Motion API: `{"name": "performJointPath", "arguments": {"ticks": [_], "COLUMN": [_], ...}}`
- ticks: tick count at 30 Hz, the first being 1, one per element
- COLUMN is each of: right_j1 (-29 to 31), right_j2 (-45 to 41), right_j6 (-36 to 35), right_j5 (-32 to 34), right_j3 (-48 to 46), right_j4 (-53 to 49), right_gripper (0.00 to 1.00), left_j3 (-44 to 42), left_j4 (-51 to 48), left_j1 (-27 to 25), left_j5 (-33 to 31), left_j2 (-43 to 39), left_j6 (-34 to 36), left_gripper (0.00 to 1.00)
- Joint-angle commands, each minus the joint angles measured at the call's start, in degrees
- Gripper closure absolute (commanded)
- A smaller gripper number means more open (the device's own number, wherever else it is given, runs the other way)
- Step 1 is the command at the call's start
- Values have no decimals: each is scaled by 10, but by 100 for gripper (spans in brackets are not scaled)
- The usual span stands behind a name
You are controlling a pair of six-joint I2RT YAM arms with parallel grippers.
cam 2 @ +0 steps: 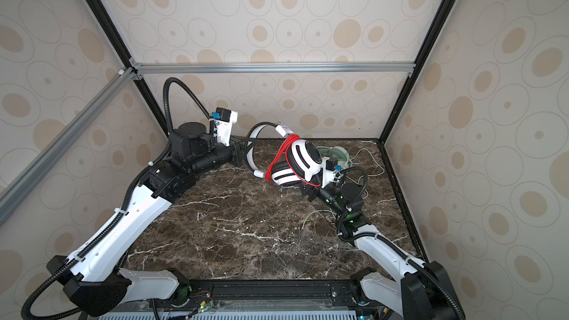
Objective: Wrap the headphones
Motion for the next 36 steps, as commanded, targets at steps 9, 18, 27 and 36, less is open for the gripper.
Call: {"name": "performJointPath", "arguments": {"ticks": [9, 18, 27, 36], "right_j1": [-1, 1, 1, 37], "right_j2": [11, 26, 9, -35], "right_j6": [26, 30, 9, -52], "right_j5": [-23, -28, -12, 58], "right_j3": [13, 15, 10, -3], "right_j4": [55, 63, 42, -62], "right_gripper": [54, 74, 94, 100], "left_j3": [2, 1, -6, -55], "left_j4": [63, 68, 78, 157], "left_j1": [3, 4, 4, 8], "left_j5": [20, 22, 19, -67], "left_j2": [-8, -8, -11, -24], "left_j6": [-35, -37, -40, -121], "left_gripper": [100, 100, 100, 100]}}
